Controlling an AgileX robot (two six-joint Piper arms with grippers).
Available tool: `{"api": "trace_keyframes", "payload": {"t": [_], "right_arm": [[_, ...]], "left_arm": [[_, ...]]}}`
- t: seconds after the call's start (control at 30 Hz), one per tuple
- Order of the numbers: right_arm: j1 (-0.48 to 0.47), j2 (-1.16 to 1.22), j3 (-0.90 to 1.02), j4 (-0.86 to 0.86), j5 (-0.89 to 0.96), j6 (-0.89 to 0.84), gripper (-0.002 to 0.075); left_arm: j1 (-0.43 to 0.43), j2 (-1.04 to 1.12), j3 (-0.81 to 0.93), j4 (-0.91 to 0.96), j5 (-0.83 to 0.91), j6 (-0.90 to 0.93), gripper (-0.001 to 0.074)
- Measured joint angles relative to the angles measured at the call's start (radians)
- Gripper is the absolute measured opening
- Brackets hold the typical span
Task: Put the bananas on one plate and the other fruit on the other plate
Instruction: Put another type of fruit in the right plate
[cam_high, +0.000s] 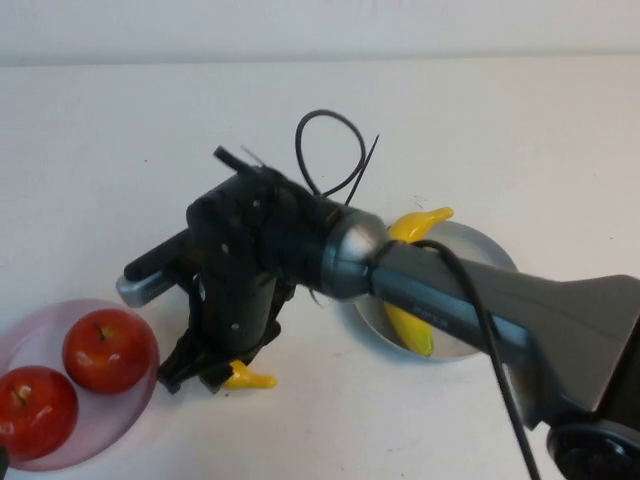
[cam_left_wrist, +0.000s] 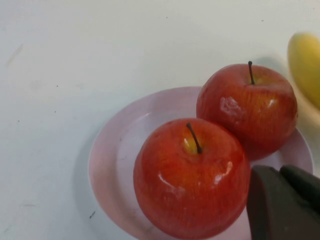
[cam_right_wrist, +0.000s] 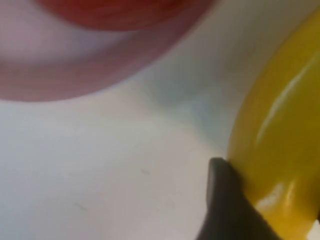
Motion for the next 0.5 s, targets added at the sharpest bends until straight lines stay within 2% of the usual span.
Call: {"api": "trace_keyframes", "payload": {"t": [0.17,0.5], "right_arm": [[-0.068,-0.134,0.063,-0.055,0.006,0.055,0.0302],[-0.293,-0.406,0.460,-0.076,-0.101,0.175,0.0302]], "left_arm": [[0.000,0.000,0.000,0.000,0.000,0.000,0.0004],[0.000,0.000,0.000,0.000,0.000,0.000,0.0004]]}}
